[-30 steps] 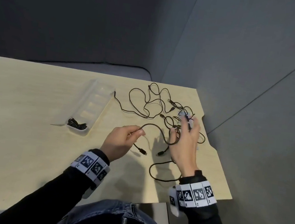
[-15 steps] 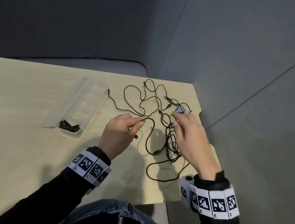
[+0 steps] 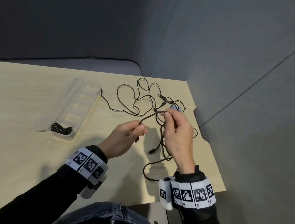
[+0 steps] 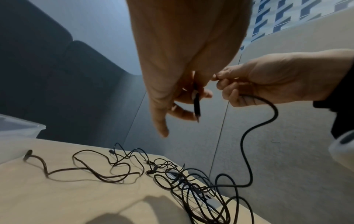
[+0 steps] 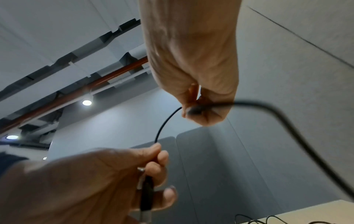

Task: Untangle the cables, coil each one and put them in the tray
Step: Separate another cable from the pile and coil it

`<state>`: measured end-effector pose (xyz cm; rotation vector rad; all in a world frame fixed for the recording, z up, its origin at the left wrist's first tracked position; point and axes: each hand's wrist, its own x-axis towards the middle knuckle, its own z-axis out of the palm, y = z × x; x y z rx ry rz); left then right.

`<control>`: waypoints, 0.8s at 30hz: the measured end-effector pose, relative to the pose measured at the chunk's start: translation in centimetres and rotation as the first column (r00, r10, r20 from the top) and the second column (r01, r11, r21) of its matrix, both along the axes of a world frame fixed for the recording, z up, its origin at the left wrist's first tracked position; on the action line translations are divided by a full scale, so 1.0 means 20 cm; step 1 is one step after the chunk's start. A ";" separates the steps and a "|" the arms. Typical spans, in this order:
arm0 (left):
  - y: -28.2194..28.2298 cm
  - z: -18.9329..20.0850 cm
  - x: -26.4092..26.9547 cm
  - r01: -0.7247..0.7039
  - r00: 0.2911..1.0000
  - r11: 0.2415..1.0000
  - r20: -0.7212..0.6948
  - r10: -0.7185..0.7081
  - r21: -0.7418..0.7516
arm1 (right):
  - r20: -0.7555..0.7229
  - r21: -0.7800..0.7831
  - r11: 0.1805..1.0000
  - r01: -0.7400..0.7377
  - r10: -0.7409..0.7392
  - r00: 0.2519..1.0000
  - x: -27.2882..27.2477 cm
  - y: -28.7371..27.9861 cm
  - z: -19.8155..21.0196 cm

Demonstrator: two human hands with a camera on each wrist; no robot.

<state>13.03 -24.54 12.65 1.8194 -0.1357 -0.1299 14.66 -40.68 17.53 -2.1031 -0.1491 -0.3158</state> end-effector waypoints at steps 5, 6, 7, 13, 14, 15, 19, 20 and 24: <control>-0.04 0.11 0.02 -0.121 0.993 0.927 -0.053 0.109 -0.354 | -0.092 0.120 0.991 0.060 -0.049 0.995 0.02 -0.02 -0.04; -0.04 0.13 0.02 -0.140 0.990 0.891 -0.061 0.126 -0.431 | -0.129 0.138 0.990 0.029 -0.011 0.992 0.01 -0.02 -0.05; -0.05 0.15 0.02 -0.145 0.989 0.855 -0.065 0.130 -0.499 | -0.166 0.150 0.988 -0.020 0.046 0.985 0.00 -0.02 -0.06; -0.06 0.18 0.02 -0.145 0.989 0.621 -0.132 0.067 -0.770 | -0.337 0.272 0.943 -0.192 0.280 0.899 -0.05 0.04 -0.06; -0.06 0.19 0.02 -0.163 0.986 0.622 -0.138 0.089 -0.766 | -0.354 0.274 0.940 -0.201 0.293 0.888 -0.06 0.04 -0.06; -0.06 0.19 0.02 -0.196 0.981 0.622 -0.150 0.127 -0.758 | -0.375 0.273 0.936 -0.222 0.316 0.872 -0.06 0.03 -0.06; -0.03 0.20 0.07 -0.331 0.941 0.557 -0.223 0.253 -0.762 | -0.488 0.222 0.894 -0.388 0.447 0.750 -0.11 0.01 -0.02; -0.02 0.20 0.08 -0.347 0.935 0.571 -0.233 0.265 -0.743 | -0.503 0.189 0.884 -0.428 0.461 0.731 -0.13 0.00 -0.01; 0.05 0.14 0.09 -0.256 0.964 0.842 -0.062 0.259 -0.474 | -0.446 0.097 0.845 -0.526 0.510 0.735 -0.14 -0.06 0.09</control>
